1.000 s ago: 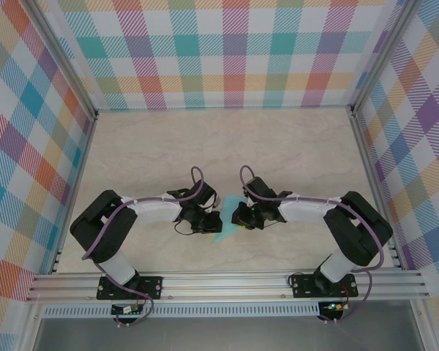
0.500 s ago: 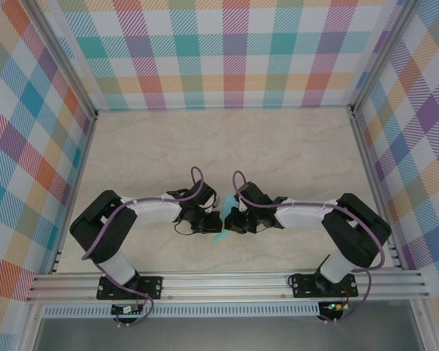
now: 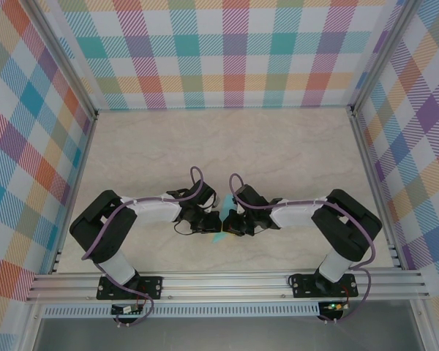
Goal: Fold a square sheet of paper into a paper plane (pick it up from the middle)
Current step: Third fold the triangle at the center of the table.
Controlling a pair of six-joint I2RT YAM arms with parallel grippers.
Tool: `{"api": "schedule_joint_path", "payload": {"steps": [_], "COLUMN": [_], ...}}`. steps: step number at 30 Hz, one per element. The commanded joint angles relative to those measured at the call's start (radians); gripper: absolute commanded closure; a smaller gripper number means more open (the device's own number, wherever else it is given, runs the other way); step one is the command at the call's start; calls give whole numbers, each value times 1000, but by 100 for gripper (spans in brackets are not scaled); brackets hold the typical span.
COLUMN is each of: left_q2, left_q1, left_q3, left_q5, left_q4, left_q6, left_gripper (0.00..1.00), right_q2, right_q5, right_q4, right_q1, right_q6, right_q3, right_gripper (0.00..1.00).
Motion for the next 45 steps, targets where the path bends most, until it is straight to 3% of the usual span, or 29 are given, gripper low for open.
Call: {"api": "schedule_joint_path", "payload": {"steps": [1,11,16,26,34,45], "left_q2": [45,50,55,62,66,65], "left_q1": [0,0,0,0,0,0], "left_q3": [-26,-22,-21,-22,-22,-22], "left_q5": [-78,-79,-84,-83,-80,-81], "left_q4": [-74,-77,-79,-79,-76,-82], "left_q6": [19,20,23,27,32,33], "left_gripper": [89,89,90,90,91,91], "right_q2": [21,-11,19,-127,-57,-156], "right_q5": [58,101,65,115,81,109], "right_q4": [-60,-44,59,1,124,27], "right_q1": [11,10,9,-44,-59,-70], "right_q6": [17,56,112,69,103,50], "right_q3": [-12,-62,-114,-70,-172,-109], "right_gripper": [90,89,91,90,89,88]}}
